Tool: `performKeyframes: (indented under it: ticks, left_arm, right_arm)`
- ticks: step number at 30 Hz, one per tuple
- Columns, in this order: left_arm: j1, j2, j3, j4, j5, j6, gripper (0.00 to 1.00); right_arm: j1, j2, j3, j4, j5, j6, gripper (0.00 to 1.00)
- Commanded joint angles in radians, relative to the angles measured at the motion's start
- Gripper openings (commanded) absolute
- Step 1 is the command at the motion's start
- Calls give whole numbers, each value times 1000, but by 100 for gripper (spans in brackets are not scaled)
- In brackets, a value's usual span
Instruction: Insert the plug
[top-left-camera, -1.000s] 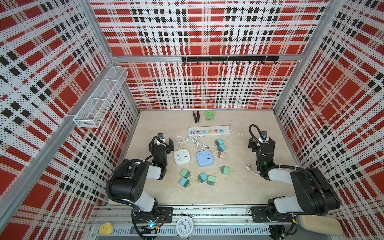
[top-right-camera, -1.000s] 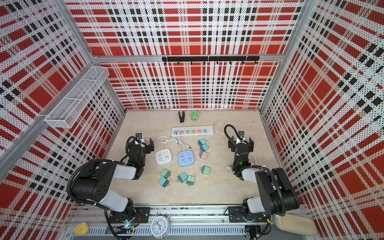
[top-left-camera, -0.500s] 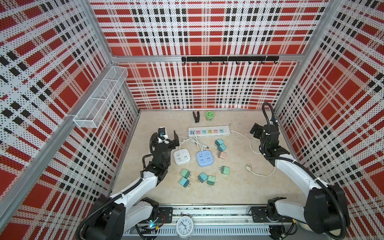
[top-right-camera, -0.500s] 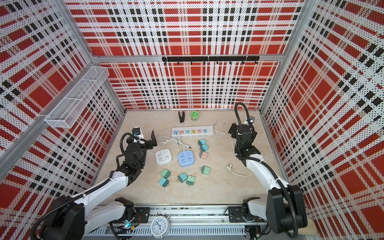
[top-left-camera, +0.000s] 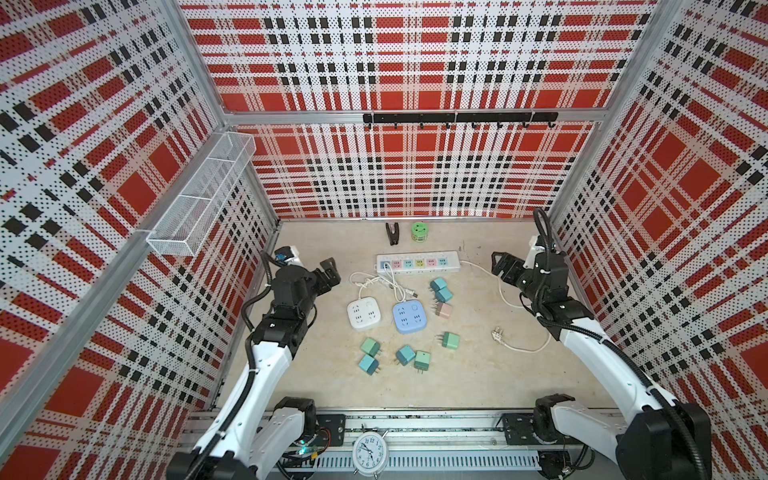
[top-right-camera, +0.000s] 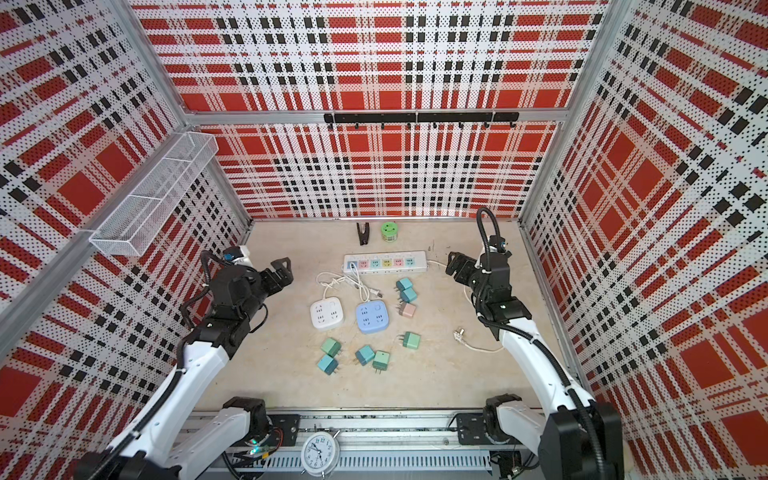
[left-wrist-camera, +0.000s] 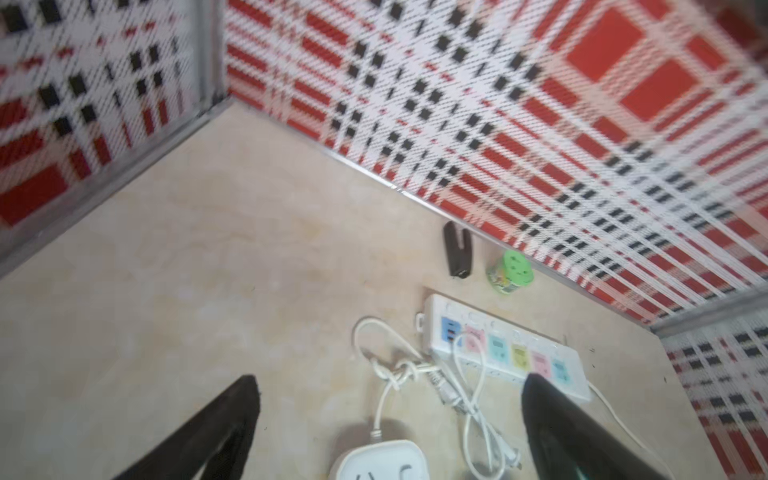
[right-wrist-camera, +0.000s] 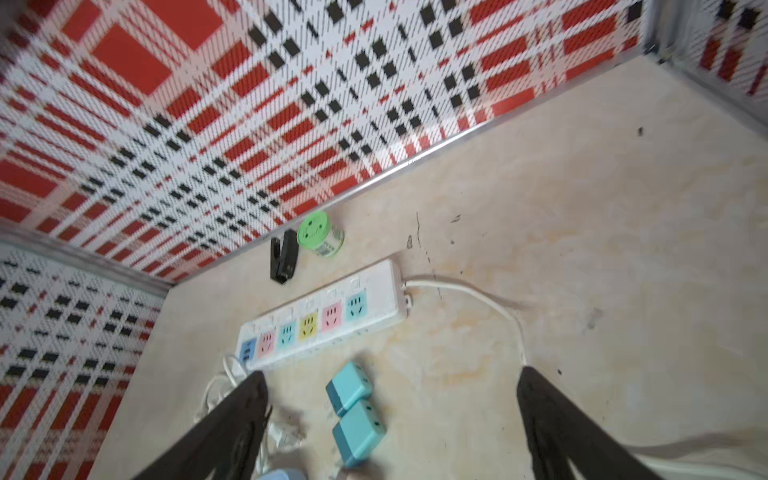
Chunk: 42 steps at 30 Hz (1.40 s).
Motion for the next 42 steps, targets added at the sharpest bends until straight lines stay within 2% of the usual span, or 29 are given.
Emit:
performKeyframes:
  ticks: [1, 4, 6, 10, 13, 16, 17, 21, 24, 27, 34, 37, 42]
  left_arm:
    - [62, 136, 60, -161, 172, -23, 99]
    - [-32, 222, 121, -232, -26, 8, 99]
    - [-115, 262, 137, -167, -67, 22, 99]
    - [-228, 410, 271, -126, -84, 35, 99]
    - [-266, 557, 410, -153, -91, 39, 100]
    - [-276, 711, 558, -181, -74, 48, 95]
    - [-307, 761, 609, -197, -71, 51, 94]
    - [-316, 959, 821, -288, -54, 47, 91]
    - [-312, 1060, 922, -315, -55, 48, 92]
    - [-301, 1134, 985, -316, -3, 48, 92]
    - [-290, 1217, 1033, -311, 36, 29, 94]
    - [-255, 1258, 1043, -298, 97, 16, 94]
    - [-259, 1315, 1078, -273, 208, 29, 94]
  right_arm:
    - [12, 64, 35, -53, -113, -3, 87]
    - [24, 147, 71, -63, -129, -27, 79]
    - [31, 218, 117, -84, -115, -40, 74]
    - [39, 389, 262, -135, -117, -69, 69]
    - [46, 507, 387, -187, -114, -89, 69]
    - [55, 609, 505, -231, -94, -94, 69]
    - [57, 642, 543, -245, -87, -114, 69]
    - [59, 789, 710, -305, -83, -136, 69]
    - [66, 888, 827, -341, -84, -157, 70]
    - [68, 980, 923, -385, -81, -171, 72]
    - [67, 1107, 1033, -417, -153, -169, 74]
    - [72, 1134, 1046, -408, -176, -158, 73]
    - [80, 1159, 1058, -407, -186, -150, 71]
